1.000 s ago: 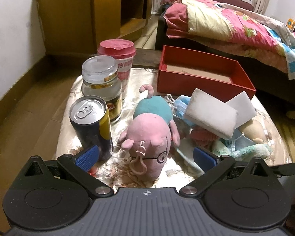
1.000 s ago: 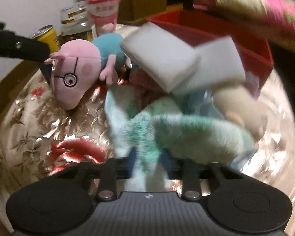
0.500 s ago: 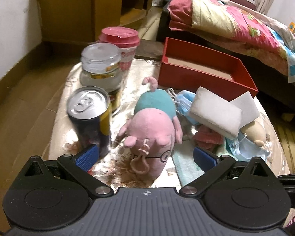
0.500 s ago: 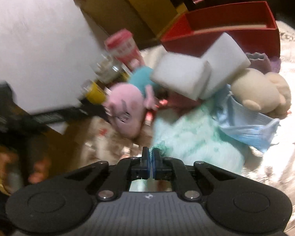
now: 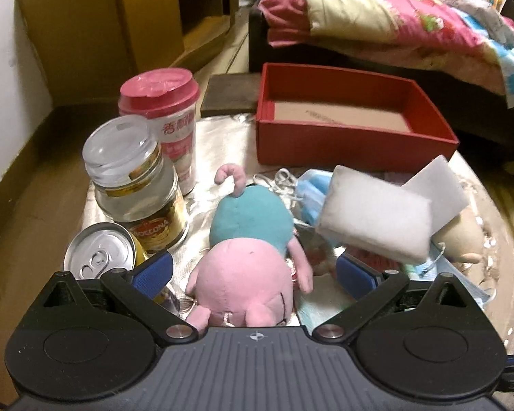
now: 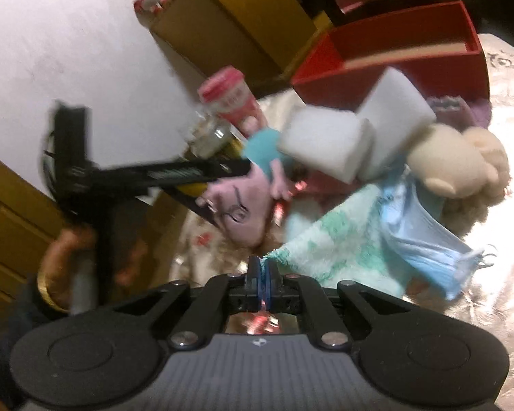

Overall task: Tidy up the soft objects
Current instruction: 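Grasp the green-and-white towel with the right tool while the left tool grasps the pink pig plush, then carry the pig plush with the left tool while the right tool carries the towel into the red box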

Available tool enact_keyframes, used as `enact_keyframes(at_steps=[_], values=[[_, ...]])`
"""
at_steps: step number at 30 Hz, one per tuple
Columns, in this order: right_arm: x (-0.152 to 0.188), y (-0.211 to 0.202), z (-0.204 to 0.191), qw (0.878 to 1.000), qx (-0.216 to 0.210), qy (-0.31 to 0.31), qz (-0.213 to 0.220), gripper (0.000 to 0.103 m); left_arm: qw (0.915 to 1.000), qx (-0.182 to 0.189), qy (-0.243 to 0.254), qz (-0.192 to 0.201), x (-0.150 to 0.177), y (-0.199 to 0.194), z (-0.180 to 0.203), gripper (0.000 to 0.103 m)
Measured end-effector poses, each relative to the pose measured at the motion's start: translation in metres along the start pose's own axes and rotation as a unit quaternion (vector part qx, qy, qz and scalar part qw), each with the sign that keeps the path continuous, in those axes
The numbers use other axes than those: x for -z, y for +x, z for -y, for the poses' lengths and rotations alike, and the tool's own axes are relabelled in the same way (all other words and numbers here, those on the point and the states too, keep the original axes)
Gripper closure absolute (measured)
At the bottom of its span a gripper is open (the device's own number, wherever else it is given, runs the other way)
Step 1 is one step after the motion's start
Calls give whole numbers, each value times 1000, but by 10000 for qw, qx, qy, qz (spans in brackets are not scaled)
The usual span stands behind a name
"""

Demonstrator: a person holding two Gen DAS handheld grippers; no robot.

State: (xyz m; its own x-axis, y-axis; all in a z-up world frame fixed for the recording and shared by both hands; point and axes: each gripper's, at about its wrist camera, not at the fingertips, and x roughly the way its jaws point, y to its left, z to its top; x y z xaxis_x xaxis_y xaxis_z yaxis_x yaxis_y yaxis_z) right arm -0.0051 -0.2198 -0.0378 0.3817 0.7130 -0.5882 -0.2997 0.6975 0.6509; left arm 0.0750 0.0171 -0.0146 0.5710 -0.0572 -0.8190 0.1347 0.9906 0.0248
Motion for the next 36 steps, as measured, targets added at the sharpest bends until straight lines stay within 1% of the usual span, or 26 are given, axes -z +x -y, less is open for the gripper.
enact_keyframes(at_steps=[2,4,7,9,11,12,13,14,15,16,17,19,20,24,26,27,29,31,34,36], values=[[-2,-6,-2,9998,-172,85,81,103,9998,-35,27,-204,-3,9,1,6],[-4,-12,-3,9992,-338,164,114,103,9987,-18,76,-511,-5,23,5,5],[-6,-19,-8,9989,-417,124,199,103,9951,-371,579,-713,-7,41,22,8],[-7,-24,-9,9981,-545,176,231,103,9931,-370,707,-865,-7,49,29,11],[-9,-32,-8,9970,-668,260,291,103,9918,-508,798,-859,-5,52,33,18],[-10,-31,-8,9967,-690,272,317,103,9912,-574,838,-847,-5,51,34,30],[-11,-35,-9,9966,-698,267,359,103,9911,-581,830,-863,-7,50,32,35],[-11,-37,-10,9964,-693,268,405,103,9920,-529,756,-857,-8,46,29,38],[-12,-38,-10,9962,-703,282,431,103,9926,-426,697,-897,-10,43,26,39],[-12,-38,-9,9959,-720,316,449,103,9930,-211,562,-1014,-10,42,22,39],[-12,-39,-7,9956,-735,363,459,103,9929,-80,488,-1081,-10,42,19,39],[-13,-39,-6,9954,-715,415,487,103,9920,-127,650,-1070,-9,42,23,38],[-14,-40,-6,9954,-698,420,501,103,9914,-169,696,-1099,-9,44,25,35],[-16,-37,-4,9954,-672,476,489,103,9840,-445,939,-1448,-6,68,34,31],[-15,-37,-3,9957,-633,474,483,103,9814,-561,876,-1615,0,81,32,31],[-15,-38,-2,9957,-611,485,490,103,9823,-592,844,-1562,2,82,31,32],[-16,-39,0,9955,-589,535,516,103,9856,-446,684,-1482,5,72,26,32],[-18,-40,2,9953,-572,554,547,103,9881,-193,369,-1481,8,60,17,33],[-18,-40,1,9949,-610,583,560,103,9899,-18,158,-1405,13,42,9,33],[-19,-37,0,9944,-669,639,511,103,9898,177,-33,-1414,16,30,5,33]])
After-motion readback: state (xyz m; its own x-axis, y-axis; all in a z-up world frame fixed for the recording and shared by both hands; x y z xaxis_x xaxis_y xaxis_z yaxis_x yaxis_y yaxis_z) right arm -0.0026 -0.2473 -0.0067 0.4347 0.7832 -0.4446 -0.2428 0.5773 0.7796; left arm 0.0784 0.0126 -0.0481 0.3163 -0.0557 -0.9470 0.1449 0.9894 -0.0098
